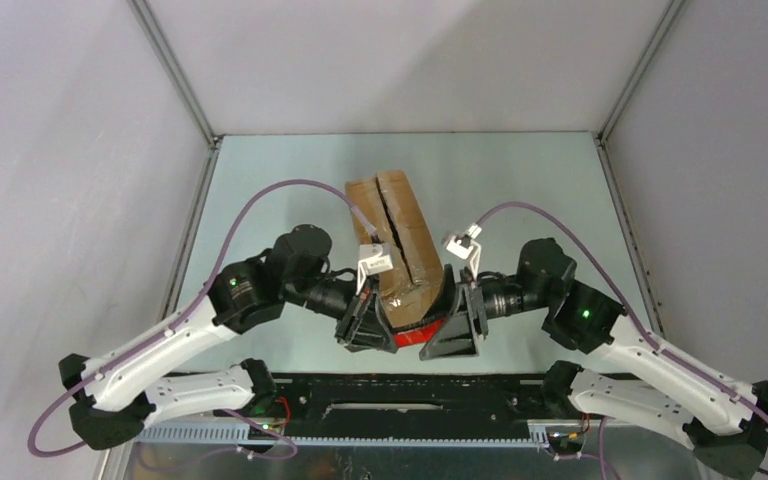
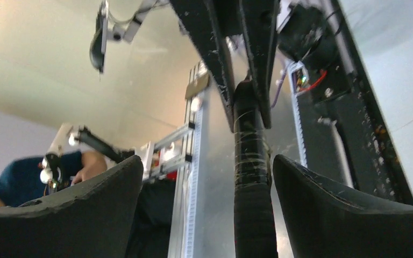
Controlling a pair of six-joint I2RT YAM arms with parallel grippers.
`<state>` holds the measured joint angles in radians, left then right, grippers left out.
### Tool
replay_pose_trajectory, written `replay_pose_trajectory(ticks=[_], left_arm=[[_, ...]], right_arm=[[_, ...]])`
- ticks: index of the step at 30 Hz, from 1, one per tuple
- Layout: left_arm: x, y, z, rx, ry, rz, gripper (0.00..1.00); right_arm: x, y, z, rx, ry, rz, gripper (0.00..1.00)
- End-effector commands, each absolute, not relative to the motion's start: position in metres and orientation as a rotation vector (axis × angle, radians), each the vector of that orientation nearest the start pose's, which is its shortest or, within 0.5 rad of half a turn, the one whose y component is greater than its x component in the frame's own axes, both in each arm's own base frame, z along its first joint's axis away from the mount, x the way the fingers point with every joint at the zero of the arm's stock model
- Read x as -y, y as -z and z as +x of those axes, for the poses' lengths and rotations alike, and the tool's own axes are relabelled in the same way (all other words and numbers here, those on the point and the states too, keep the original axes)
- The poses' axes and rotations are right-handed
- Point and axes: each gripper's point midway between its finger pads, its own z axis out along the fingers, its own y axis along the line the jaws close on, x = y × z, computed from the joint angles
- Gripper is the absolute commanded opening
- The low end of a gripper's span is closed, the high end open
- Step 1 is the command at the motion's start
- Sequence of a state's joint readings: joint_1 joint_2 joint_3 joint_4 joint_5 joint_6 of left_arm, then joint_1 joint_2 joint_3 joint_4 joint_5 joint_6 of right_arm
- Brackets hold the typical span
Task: Unpack the express box
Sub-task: Adjust the knife.
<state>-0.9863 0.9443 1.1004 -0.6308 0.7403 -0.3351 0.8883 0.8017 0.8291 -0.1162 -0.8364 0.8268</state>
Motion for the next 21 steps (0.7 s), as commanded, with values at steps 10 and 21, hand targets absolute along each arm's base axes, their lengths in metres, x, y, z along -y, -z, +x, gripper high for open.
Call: replay_pose_trajectory(ticks=[10, 21], left_arm=[[0.286, -0.299, -0.002, -1.832, 1.57, 1.468, 0.0], [0.297, -0.308, 0.018, -1.848, 1.516, 1.349, 0.0]], right_arm=[[-0.306, -0.31, -0.009, -1.956, -1.94, -1.125, 0.63], [-0.31, -0.297, -0.009, -2.027, -1.899, -1.11, 0.37]])
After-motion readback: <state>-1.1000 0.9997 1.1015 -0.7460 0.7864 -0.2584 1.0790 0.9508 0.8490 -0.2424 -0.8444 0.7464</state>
